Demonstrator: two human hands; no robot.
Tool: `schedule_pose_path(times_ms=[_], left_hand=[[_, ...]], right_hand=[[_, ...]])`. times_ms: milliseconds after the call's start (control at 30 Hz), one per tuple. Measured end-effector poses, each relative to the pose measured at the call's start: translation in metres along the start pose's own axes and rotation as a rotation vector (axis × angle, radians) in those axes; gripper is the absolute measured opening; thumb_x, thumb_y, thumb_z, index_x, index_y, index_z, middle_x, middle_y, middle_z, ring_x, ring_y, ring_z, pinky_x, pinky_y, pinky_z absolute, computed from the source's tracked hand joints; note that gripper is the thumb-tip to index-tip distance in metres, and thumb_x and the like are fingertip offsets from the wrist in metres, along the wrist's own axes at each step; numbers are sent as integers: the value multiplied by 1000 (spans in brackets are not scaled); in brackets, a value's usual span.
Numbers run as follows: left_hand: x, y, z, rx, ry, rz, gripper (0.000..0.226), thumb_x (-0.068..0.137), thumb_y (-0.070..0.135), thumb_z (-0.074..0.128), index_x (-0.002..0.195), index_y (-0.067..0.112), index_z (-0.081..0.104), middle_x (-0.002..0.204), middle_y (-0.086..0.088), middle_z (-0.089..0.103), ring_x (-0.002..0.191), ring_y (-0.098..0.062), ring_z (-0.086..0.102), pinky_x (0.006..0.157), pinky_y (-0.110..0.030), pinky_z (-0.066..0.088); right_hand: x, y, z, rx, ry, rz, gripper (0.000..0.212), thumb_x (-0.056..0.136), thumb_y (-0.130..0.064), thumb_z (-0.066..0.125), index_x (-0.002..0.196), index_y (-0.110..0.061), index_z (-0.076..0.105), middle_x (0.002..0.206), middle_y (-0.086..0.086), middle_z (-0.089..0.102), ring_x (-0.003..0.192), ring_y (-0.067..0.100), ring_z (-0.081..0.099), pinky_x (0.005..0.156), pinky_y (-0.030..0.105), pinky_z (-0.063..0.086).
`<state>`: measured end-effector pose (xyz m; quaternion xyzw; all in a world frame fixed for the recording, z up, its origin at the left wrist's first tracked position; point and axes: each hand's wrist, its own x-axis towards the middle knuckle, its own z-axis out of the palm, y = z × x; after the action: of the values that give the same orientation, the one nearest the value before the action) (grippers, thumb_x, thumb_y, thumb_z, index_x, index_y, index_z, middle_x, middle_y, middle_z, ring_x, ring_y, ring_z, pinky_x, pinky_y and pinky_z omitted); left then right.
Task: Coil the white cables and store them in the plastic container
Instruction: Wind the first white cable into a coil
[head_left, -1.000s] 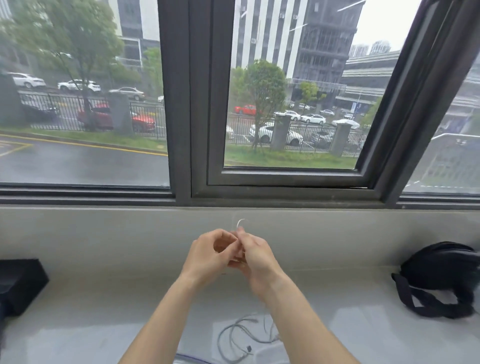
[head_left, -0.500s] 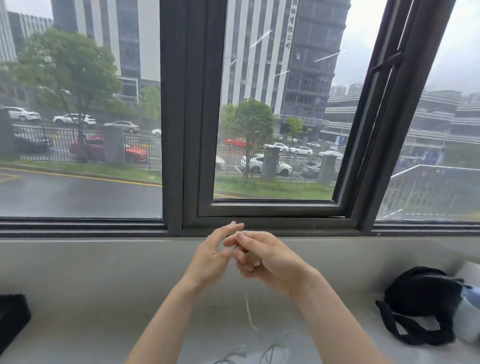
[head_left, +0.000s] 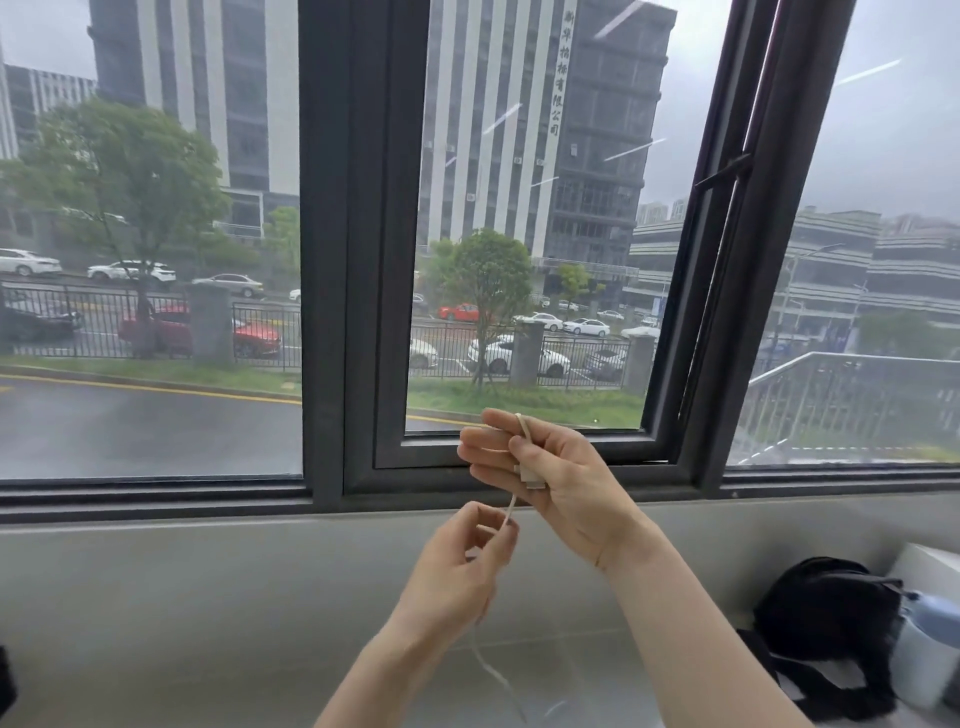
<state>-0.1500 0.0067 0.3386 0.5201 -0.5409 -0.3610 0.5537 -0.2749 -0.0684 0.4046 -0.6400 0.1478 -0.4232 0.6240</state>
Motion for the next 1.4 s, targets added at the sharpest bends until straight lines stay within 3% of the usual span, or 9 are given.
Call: schedule_pose_path(times_ms=[200, 300, 400, 633, 800, 933, 1067, 1233, 1400], left_hand=[[4, 5, -26, 803, 223, 462, 13, 93, 45, 58, 89, 33, 59, 81, 14, 61, 68, -8, 59, 63, -34, 51], [9, 16, -37, 932, 138, 679, 14, 93, 47, 57, 93, 34, 61, 88, 12, 56, 73, -14, 65, 60, -38, 53], [16, 26, -45, 915, 45, 777, 6, 96, 34, 58, 95, 28, 58, 89, 11, 54, 77, -17, 60, 65, -37, 53], [25, 34, -50, 638, 86, 741, 10, 100, 14, 54, 97, 23, 57, 93, 19, 54, 74, 0, 53, 70, -13, 42], [22, 19, -31, 134, 36, 450, 22, 104, 3, 42, 95, 12, 60, 63, 7, 64, 60, -17, 62, 64, -27, 53], [17, 5, -7, -24, 32, 253, 25, 106, 9, 39, 92, 7, 59, 64, 5, 62, 62, -15, 60, 63, -25, 54], [9, -4, 7, 91, -35, 170, 30, 106, 14, 41, 85, 15, 63, 61, 9, 57, 53, -13, 52, 57, -30, 47], [-4, 13, 4, 437, 36, 230, 21, 101, 27, 48, 86, 29, 62, 61, 9, 60, 58, -9, 58, 61, -31, 49], [-7, 45, -17, 949, 221, 494, 17, 98, 45, 47, 100, 35, 61, 90, 13, 68, 80, -18, 67, 71, -39, 54]], right_hand=[[-2, 4, -6, -348, 72, 122, 32, 108, 0, 37, 132, 0, 58, 117, 18, 74, 104, 26, 75, 95, 34, 60], [-7, 7, -3, -612, -83, 183, 28, 108, -11, 42, 112, 2, 66, 99, 8, 72, 91, 18, 69, 99, 47, 56], [-16, 0, -2, -567, -161, 248, 43, 111, -25, 38, 106, 8, 65, 94, 18, 70, 83, 26, 69, 89, 51, 57], [-30, -8, -6, -416, -339, 385, 50, 108, -41, 38, 104, -2, 69, 76, 8, 64, 63, 24, 51, 71, 31, 44], [-29, -18, 4, -144, -429, 228, 38, 108, -28, 39, 100, -1, 64, 77, 14, 60, 69, 28, 54, 69, 34, 48], [-15, -27, 12, -5, -251, 35, 37, 109, -25, 39, 102, -1, 67, 83, 17, 65, 70, 31, 63, 71, 44, 47], [-8, -32, 13, -50, -46, -78, 43, 110, -22, 35, 111, 5, 68, 98, 25, 73, 90, 37, 72, 84, 43, 59], [-2, -12, 3, -532, 169, -111, 39, 110, -23, 37, 115, -2, 69, 101, 16, 79, 97, 26, 76, 94, 45, 59], [-7, 4, -7, -826, 36, 69, 48, 109, -31, 37, 92, -2, 71, 87, 8, 75, 84, 22, 73, 90, 55, 57]])
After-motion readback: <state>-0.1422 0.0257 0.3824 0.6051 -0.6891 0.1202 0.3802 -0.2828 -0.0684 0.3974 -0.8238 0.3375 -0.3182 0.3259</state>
